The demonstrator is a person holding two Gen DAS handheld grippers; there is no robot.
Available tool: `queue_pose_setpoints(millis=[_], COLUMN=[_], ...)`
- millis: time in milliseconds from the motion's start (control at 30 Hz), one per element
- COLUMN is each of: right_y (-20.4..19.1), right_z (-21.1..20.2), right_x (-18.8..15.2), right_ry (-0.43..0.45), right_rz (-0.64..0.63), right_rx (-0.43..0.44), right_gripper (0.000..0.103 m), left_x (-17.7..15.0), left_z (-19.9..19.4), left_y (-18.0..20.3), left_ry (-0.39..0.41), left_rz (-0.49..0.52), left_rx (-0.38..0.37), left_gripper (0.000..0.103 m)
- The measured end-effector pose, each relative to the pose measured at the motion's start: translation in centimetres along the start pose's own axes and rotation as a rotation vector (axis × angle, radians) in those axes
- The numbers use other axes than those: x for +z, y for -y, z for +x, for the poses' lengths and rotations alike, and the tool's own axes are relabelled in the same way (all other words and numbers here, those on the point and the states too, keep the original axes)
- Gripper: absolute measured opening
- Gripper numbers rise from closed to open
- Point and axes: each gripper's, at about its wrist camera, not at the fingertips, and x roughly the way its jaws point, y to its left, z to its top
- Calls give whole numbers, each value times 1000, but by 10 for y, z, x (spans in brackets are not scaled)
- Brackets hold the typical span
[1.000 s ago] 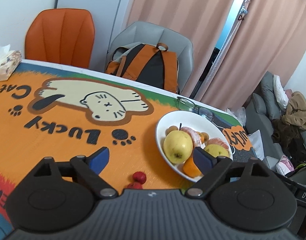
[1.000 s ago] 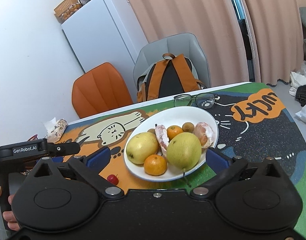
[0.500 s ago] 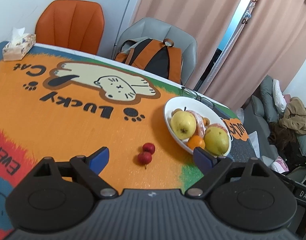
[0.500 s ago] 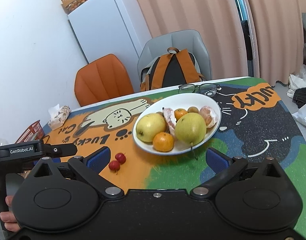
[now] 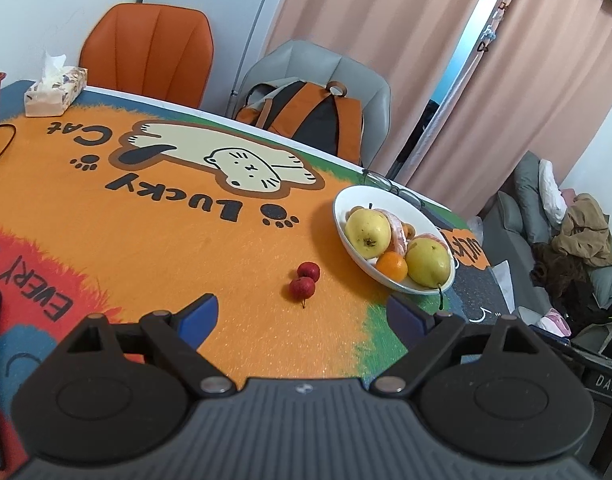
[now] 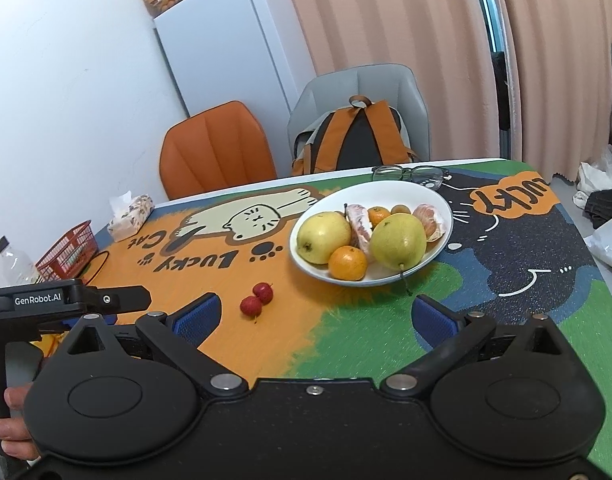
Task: Organize fruits
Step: 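Withdraw both tools from the bowl toward the two red berries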
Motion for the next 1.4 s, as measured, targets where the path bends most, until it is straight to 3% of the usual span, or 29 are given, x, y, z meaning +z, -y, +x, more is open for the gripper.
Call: queue_pose_setpoints(millis=[700, 1300, 1400], right_y=[-18, -17, -16], right_z=[-7, 16, 22], right_x=[-13, -18, -18], right_ry=[-23, -32, -36], right_rz=[-32, -30, -38], right_rx=[22, 37, 20], right_gripper=[103, 103, 97], left_x=[-17, -17, -16], left_z=[-16, 10, 16], left_y=[-15, -21, -21], left_ry=[-2, 8, 26], left_rz=[-10, -38, -52], left_rx=[10, 9, 8], left_gripper=[90, 90, 89])
